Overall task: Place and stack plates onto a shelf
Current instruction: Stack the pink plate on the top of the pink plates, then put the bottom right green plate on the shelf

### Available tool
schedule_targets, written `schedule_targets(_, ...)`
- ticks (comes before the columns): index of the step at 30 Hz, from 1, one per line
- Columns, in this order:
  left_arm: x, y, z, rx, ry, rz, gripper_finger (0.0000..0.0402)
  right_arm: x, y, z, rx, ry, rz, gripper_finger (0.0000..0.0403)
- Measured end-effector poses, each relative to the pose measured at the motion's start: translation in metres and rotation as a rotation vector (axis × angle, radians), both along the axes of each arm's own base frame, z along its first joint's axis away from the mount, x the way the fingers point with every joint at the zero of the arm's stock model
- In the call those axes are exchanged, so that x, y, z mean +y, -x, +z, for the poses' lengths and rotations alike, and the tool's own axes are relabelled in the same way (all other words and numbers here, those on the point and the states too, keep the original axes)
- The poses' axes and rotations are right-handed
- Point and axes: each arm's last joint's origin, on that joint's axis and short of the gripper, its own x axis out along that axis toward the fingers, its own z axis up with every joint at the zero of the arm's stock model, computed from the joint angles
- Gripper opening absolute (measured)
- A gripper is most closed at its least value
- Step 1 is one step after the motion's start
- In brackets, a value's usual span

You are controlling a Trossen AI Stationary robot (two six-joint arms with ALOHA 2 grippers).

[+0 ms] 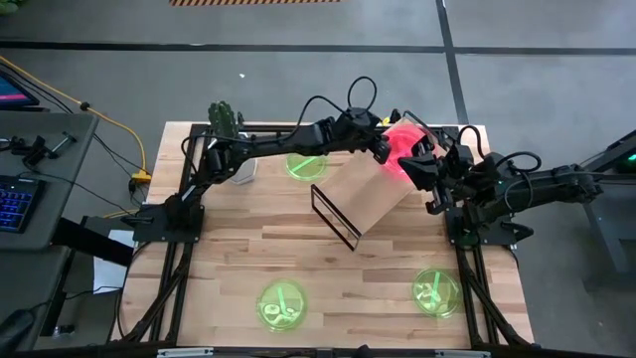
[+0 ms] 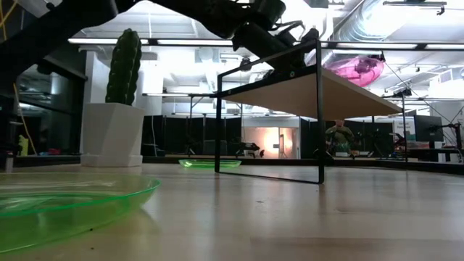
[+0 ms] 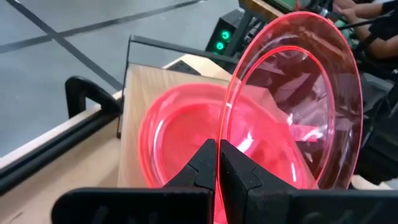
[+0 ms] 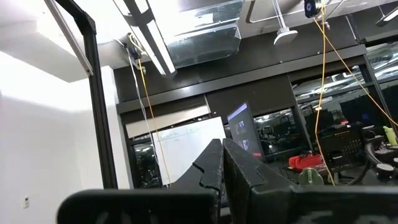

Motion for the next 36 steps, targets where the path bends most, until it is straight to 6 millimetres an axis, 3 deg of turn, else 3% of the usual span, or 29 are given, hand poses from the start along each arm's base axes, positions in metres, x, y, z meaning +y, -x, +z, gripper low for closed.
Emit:
schedule_targets(10,0.003,0.002,0.000,0.021,-0.028,0.021,0.0014,0.000,0.000,0.000,0.004,-0.002,0.002,0.0000)
schedule_targets(22,0.003,0.002,0.001,0.027,-0.045,-0.012,0.0126,0.000,0.000,-0.001,0.007,-0.005,0.004,0.0000)
schedule_targets(32,0.017,0.024,0.027,0.043,-0.025,-0.025,0.0170,0.000,0.000,-0.001,0.008,-0.001,0.002,0.0000)
schedule_targets(36,0.017,0.042,0.058,-0.003,-0.001,-0.181,0.0170,0.000,-0.001,-0.001,0.009,-0.002,0.002,0.0000)
